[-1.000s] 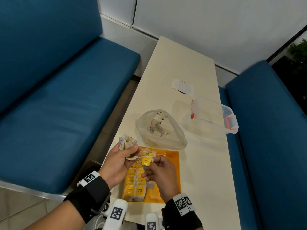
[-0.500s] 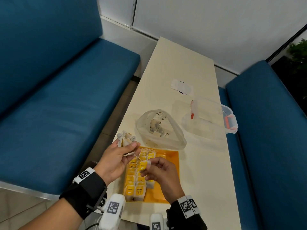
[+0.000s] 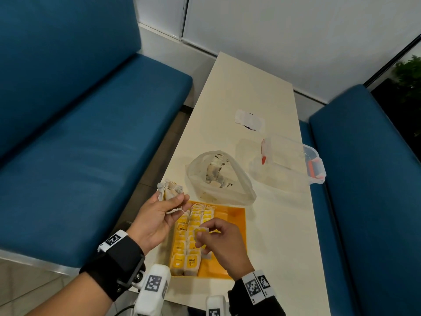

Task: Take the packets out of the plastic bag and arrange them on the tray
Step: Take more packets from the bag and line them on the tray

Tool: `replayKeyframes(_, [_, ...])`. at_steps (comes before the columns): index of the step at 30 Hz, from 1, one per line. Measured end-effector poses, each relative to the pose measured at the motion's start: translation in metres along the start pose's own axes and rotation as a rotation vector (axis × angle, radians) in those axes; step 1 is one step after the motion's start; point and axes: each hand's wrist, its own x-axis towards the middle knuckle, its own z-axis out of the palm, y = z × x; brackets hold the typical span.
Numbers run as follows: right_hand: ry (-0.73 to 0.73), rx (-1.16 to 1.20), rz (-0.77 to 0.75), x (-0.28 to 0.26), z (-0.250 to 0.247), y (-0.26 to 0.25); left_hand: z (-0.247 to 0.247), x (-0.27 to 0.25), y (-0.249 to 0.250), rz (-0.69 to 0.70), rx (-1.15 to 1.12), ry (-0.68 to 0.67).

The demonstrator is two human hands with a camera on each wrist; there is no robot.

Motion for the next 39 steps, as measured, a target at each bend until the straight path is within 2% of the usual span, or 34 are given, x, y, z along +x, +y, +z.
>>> replayKeyframes(5, [0.09,-0.226,-0.129,0.005,-0.011,0.012,-0.005,0.0,-0.002,-0.015,0.012,0.005])
replayKeyframes(11, [0.038,-0.133,0.11,0.014,-0.034,0.022,-0.009,0.002,-0.002,-0.033,-0.001,0.016])
replayKeyframes(20, [-0.024,-0.289,0.275,0.006,-0.029,0.045,-0.009,0.004,-0.012,-0.059,0.049,-0.025])
replayKeyframes(22, [-0.046,-0.36,0.288,0.006,-0.027,0.051,-0.01,0.004,-0.015,-0.054,0.065,-0.039])
replayKeyframes(25, [-0.058,-0.338,0.329,0.009,-0.021,0.059,-0.013,0.006,-0.018,-0.039,0.086,-0.055])
replayKeyframes(39, [0.018,-0.332,0.334,0.015,-0.007,0.06,-0.025,0.013,-0.03,-0.048,0.138,-0.046])
